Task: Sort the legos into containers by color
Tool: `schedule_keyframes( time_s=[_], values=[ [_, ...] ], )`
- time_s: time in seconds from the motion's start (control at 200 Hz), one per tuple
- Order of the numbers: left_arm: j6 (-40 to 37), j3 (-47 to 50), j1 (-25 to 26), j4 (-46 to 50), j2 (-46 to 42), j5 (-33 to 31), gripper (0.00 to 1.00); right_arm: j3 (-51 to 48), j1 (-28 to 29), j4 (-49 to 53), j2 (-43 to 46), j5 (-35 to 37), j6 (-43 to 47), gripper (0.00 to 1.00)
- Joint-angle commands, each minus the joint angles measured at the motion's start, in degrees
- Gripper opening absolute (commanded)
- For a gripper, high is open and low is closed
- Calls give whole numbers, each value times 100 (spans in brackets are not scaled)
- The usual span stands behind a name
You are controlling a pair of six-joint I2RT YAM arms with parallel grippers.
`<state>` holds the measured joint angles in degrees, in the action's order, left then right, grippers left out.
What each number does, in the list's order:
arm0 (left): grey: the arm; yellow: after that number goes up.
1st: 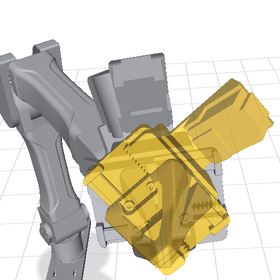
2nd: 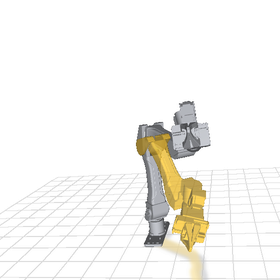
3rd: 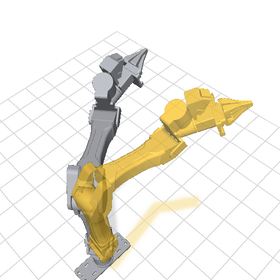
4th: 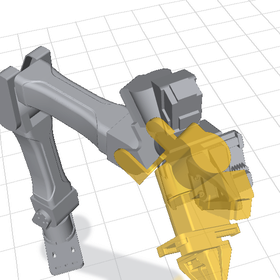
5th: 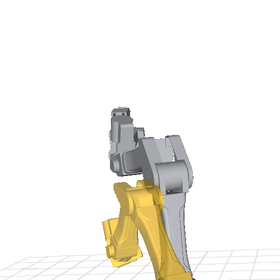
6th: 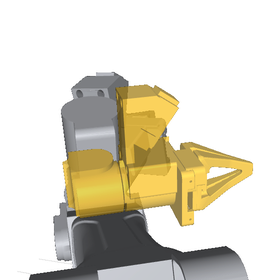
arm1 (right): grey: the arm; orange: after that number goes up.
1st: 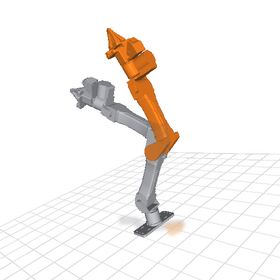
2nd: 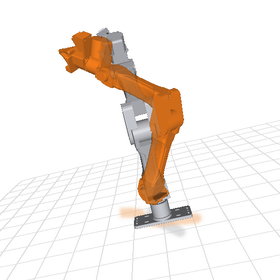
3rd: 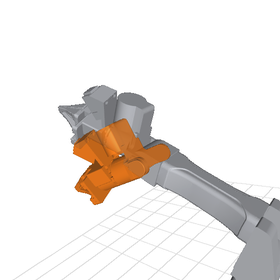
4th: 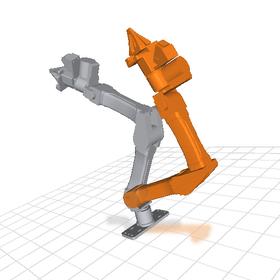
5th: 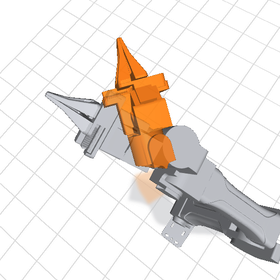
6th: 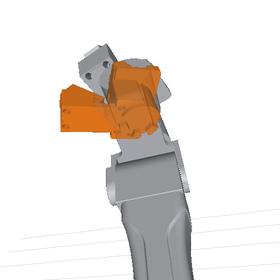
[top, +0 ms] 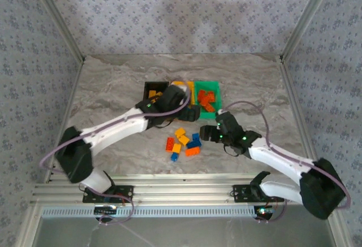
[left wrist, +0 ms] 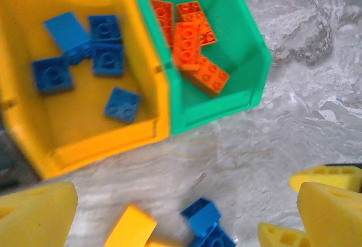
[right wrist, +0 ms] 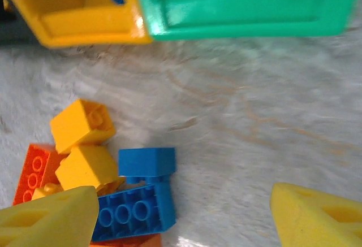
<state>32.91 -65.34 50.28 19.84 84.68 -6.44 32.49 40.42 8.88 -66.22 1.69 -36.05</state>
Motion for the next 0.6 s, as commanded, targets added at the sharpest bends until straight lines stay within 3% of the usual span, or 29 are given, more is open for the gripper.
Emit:
schedule_keyframes(
  time_s=[0.0,0.21,0.595],
  values=[
    [453,1057,0,-173,-713,-391,100,367,338,-275,-476,150,315,81],
    [970,2459,-1,180,-2114,-905,100,715,572,-346,-1293,377,319,78],
    [1382,3081,-4,688,-3161,-1498,99,1278,580,40,-2343,591,311,61]
  ],
)
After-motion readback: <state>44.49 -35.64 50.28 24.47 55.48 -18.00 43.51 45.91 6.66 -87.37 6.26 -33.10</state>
